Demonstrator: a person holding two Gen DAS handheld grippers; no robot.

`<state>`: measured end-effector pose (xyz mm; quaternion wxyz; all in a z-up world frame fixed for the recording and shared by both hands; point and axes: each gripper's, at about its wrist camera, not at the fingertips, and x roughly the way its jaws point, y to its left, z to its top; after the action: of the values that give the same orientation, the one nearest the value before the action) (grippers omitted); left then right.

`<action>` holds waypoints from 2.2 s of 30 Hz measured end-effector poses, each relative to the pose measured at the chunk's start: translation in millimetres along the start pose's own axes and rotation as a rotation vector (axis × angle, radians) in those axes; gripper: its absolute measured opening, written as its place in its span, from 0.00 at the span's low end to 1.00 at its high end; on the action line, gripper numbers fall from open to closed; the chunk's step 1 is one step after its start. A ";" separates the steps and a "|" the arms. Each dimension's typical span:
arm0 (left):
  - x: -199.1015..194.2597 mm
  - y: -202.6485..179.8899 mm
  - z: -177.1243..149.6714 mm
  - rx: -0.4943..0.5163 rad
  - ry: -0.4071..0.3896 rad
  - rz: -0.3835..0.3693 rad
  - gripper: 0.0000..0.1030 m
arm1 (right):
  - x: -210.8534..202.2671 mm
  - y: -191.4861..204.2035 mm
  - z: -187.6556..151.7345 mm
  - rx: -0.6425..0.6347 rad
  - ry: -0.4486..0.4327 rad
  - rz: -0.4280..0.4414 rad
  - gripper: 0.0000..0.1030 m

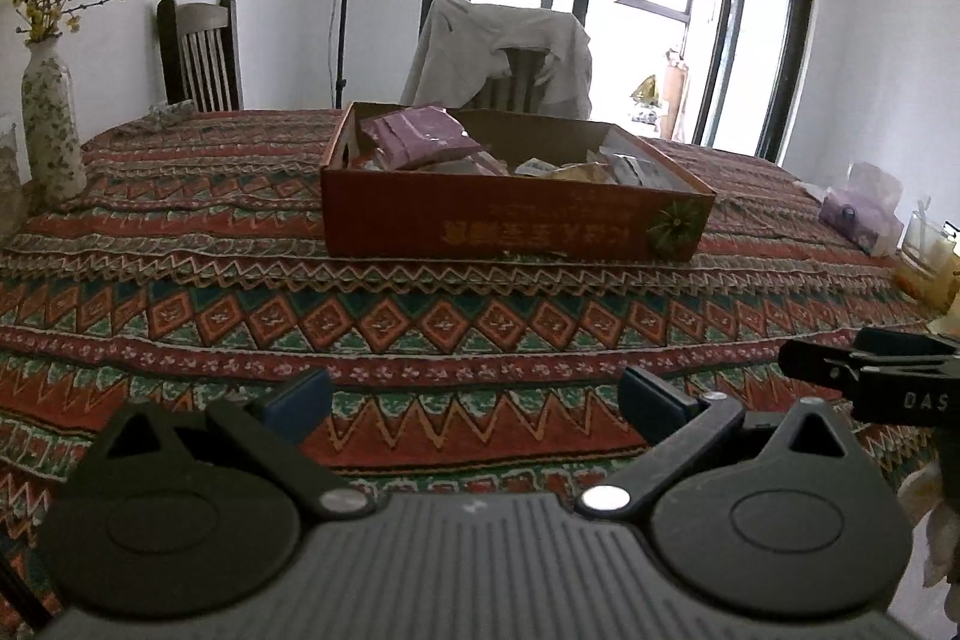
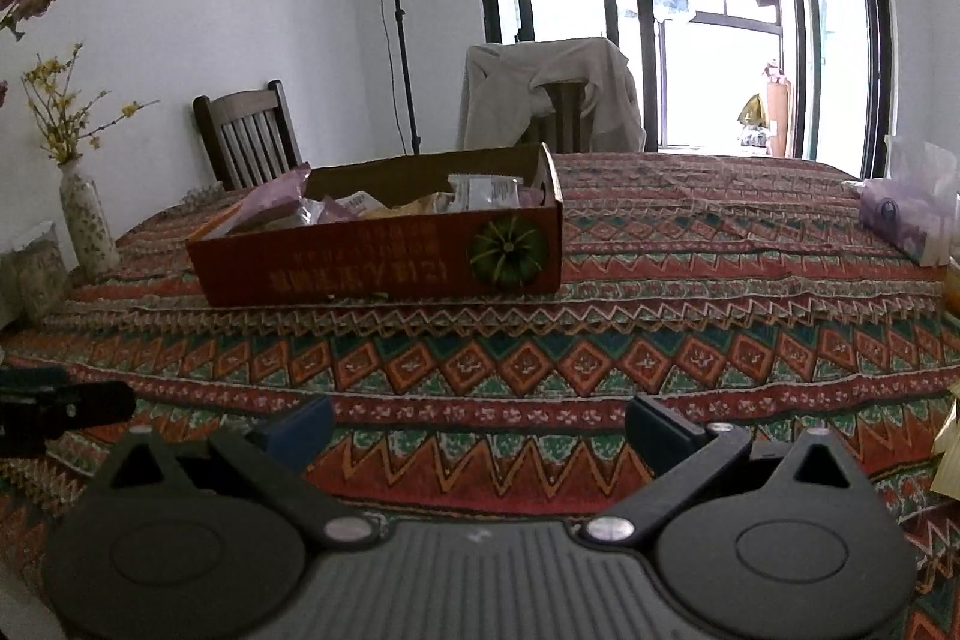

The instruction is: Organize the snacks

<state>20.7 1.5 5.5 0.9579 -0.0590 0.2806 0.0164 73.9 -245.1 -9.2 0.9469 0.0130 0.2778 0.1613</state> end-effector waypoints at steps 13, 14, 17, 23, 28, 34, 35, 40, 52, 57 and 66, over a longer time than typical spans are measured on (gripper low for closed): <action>4.8 -1.1 -0.8 0.002 0.017 -0.015 1.00 | 3.6 -0.4 -1.0 -0.003 0.010 -0.002 1.00; 5.3 -0.9 -1.1 0.001 0.018 -0.015 1.00 | 3.8 -0.2 -1.0 -0.003 0.010 -0.002 1.00; 5.5 -0.2 -1.4 -0.001 0.018 -0.018 1.00 | 4.4 -0.5 -1.5 -0.004 0.011 -0.003 1.00; 5.5 0.0 -1.5 -0.001 0.017 -0.019 1.00 | 4.4 -0.5 -1.6 -0.004 0.012 -0.003 1.00; 4.3 0.0 -2.5 -0.002 0.014 -0.022 1.00 | 4.3 -0.5 -1.7 -0.004 0.012 -0.003 1.00; 3.7 -0.9 -2.6 0.003 0.013 -0.026 1.00 | 4.5 -0.4 -2.5 -0.004 0.012 -0.003 1.00; 3.5 -1.0 -2.6 0.004 0.012 -0.027 1.00 | 4.5 -0.4 -2.6 -0.004 0.012 -0.003 1.00; 2.5 -2.1 -2.8 0.007 0.008 -0.028 1.00 | 4.5 -0.2 -2.4 -0.004 0.013 -0.003 1.00; 2.8 -2.0 -2.6 0.007 0.008 -0.028 1.00 | 4.3 0.1 -2.3 -0.005 0.013 -0.003 1.00; 2.7 -1.7 -2.7 0.006 0.007 -0.028 1.00 | 4.4 0.3 -2.2 -0.006 0.014 -0.003 1.00; 1.7 -1.2 -1.7 -0.001 0.004 -0.024 1.00 | 4.7 0.5 -2.6 -0.006 0.014 -0.002 1.00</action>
<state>21.4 0.1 3.3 0.9574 -0.0628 0.2818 0.0047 76.1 -243.3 -13.9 0.9451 0.0085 0.2840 0.1612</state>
